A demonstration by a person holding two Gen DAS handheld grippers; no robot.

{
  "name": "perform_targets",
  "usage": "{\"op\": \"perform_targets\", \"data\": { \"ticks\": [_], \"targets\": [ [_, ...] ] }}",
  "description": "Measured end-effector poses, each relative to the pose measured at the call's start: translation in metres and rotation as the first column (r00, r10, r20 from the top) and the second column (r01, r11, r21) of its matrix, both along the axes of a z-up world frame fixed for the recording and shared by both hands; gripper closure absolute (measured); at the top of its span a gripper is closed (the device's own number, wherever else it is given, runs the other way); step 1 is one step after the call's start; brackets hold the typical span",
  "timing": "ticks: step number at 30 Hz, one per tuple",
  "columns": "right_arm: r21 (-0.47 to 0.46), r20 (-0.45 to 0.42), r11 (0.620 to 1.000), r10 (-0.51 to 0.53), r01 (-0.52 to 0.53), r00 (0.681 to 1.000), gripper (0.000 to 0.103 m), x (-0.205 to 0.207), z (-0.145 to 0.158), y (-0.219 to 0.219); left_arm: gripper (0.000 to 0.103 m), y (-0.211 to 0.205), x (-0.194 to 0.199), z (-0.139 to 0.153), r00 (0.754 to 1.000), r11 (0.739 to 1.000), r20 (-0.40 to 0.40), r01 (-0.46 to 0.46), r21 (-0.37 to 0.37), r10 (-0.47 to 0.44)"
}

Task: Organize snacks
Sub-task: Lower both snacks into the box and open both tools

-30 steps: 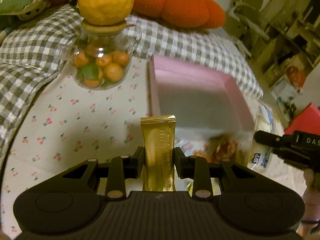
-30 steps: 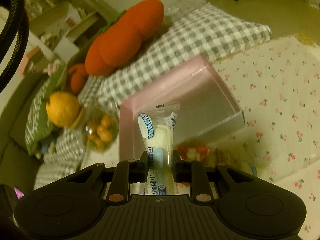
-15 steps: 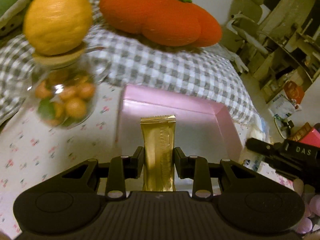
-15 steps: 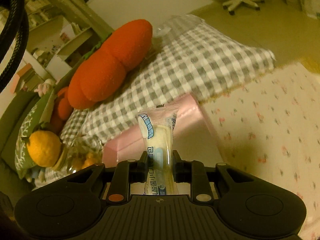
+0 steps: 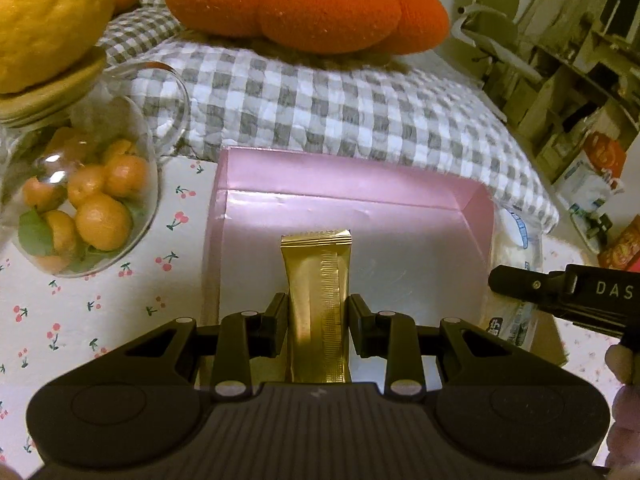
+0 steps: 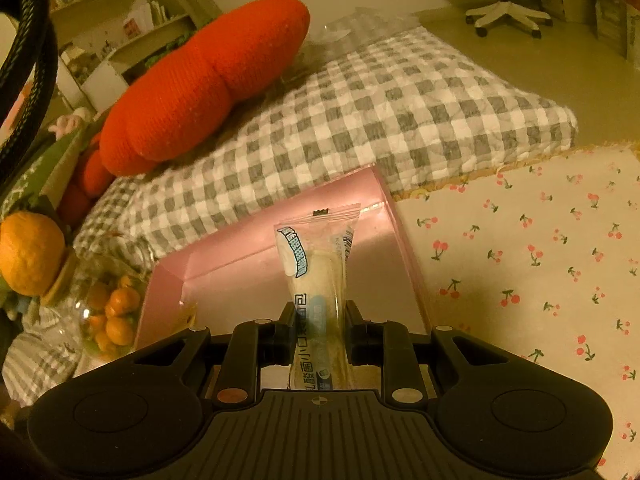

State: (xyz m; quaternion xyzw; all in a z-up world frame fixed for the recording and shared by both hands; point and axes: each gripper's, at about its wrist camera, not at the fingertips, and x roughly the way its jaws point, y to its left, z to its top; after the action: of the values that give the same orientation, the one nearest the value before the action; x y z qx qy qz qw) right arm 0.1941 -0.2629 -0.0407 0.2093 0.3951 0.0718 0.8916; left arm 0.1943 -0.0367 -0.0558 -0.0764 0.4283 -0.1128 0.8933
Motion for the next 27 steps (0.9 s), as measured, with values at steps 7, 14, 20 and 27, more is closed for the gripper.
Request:
{"op": "perform_targets", "data": {
  "ticks": [7,14,20,27],
  "targets": [
    [0.021,-0.009,1.000,-0.006,0.006,1.000,0.076,0.002,-0.001,-0.005,0.062,-0.004,-0.003,0.000,1.000,0.999,0.000,0.024,0.028,-0.024],
    [0.024,-0.011,1.000,-0.001,0.002,1.000,0.047,-0.004,0.011,-0.005,0.043,-0.007,-0.002,0.001,0.999,0.999,-0.018,0.028,0.042,-0.028],
    [-0.002,0.005,1.000,-0.004,0.004,1.000,0.033,-0.019,0.029,-0.003,0.036,-0.008,-0.014,0.014,0.999,0.998,-0.011,0.037,0.042,-0.037],
    [-0.023,0.010,1.000,-0.006,0.006,1.000,0.028,-0.042,0.048,-0.001,0.025,-0.006,-0.033,0.029,0.999,0.997,-0.015,0.040,0.061,-0.039]
  ]
}}
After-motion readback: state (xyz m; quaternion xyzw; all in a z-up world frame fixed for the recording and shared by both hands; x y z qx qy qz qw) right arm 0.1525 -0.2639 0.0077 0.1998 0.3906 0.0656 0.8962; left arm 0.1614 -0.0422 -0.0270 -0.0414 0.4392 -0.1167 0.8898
